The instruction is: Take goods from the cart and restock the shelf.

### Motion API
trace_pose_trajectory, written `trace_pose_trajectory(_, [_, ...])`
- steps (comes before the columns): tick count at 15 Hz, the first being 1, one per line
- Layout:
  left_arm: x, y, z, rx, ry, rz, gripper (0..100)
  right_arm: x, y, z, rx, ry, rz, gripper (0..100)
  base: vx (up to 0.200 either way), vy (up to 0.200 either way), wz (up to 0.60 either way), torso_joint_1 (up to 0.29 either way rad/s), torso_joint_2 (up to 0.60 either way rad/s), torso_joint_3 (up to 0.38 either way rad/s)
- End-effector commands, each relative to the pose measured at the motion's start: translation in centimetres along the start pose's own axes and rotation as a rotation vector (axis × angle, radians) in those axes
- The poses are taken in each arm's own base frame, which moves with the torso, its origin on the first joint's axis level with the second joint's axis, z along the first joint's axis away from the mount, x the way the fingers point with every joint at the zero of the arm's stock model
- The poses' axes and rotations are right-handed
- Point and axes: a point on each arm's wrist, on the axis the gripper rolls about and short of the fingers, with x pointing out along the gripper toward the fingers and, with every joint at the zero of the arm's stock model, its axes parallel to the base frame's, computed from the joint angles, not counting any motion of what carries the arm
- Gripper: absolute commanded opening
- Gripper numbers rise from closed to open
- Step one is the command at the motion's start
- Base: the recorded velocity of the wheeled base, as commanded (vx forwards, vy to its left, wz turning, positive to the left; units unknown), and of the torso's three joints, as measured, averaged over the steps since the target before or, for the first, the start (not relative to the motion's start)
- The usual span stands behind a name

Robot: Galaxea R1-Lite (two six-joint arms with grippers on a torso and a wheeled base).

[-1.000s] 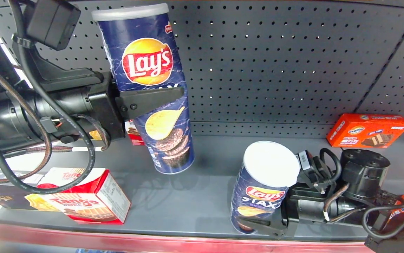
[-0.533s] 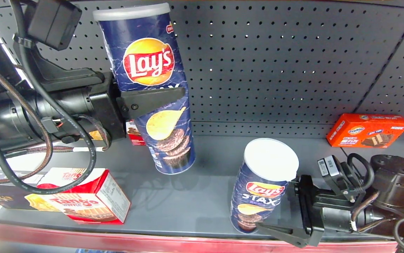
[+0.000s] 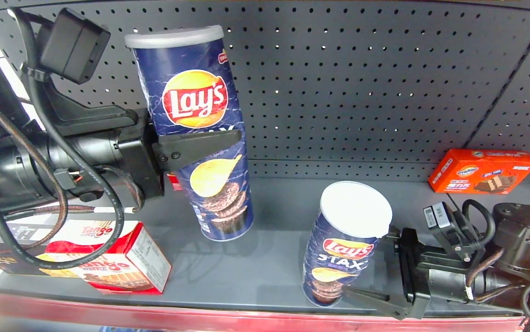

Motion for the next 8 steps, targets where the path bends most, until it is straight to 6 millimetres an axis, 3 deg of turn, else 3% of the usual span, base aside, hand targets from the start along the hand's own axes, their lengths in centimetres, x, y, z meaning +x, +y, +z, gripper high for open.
trace_pose_trajectory(1, [-0.42, -0.35, 0.2, 0.006, -0.007, 0.001, 0, -0.06, -0.26, -0.26, 0.006, 0.008, -0.009, 100, 0.0, 0.0, 0.0, 0.0, 0.0, 0.0])
trace_pose_trajectory(8, [-0.91, -0.83, 0.7, 0.017, -0.02, 0.0, 0, -0.39, -0.5, -0.41, 0.009, 0.013, -0.027, 100, 0.0, 0.0, 0.0, 0.0, 0.0, 0.0])
